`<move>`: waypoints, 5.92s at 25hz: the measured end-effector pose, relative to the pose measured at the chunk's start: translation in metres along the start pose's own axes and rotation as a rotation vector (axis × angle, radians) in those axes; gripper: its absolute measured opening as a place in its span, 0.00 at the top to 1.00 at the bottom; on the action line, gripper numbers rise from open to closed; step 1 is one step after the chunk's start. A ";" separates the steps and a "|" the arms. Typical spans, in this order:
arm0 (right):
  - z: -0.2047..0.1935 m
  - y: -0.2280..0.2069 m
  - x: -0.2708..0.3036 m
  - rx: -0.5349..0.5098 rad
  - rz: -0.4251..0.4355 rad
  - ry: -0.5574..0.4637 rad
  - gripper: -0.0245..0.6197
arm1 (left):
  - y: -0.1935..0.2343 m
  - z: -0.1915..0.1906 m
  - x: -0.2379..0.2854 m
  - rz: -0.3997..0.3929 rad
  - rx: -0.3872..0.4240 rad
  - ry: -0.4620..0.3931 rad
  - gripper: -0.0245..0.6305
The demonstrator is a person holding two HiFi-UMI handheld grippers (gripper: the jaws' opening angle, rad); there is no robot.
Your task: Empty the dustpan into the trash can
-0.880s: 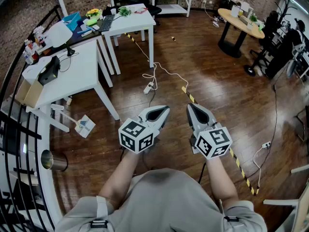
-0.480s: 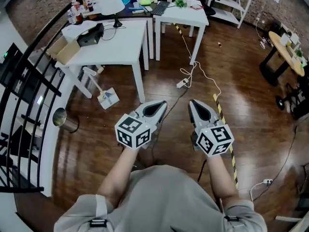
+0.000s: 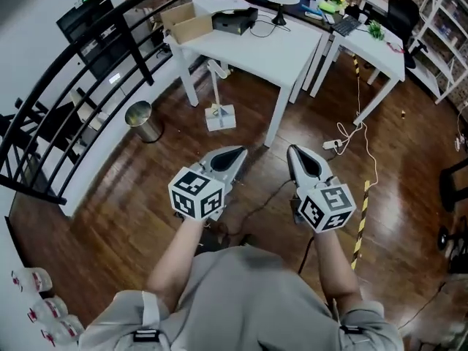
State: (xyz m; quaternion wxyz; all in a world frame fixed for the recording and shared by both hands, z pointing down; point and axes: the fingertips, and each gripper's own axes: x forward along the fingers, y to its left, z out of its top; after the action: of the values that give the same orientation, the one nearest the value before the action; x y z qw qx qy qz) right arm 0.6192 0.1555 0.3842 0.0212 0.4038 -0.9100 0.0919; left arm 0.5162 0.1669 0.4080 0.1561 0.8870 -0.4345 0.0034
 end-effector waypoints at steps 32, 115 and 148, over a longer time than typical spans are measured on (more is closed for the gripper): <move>-0.011 0.108 0.364 -0.099 0.007 0.148 0.93 | 0.357 0.060 -0.092 0.089 -0.087 -0.033 0.96; 0.050 0.331 0.712 -0.712 0.659 0.703 0.80 | 0.698 0.103 -0.090 0.308 0.227 -0.040 0.62; 0.194 0.418 0.927 -0.300 0.726 0.091 0.60 | 1.001 0.223 -0.284 0.656 -0.250 -0.353 0.90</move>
State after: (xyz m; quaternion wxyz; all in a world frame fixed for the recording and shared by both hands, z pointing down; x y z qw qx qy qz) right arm -0.3066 -0.2835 0.2352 0.0865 0.0436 -0.9950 -0.0227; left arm -0.4624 -0.2511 0.4304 0.1764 0.6622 -0.7121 -0.1525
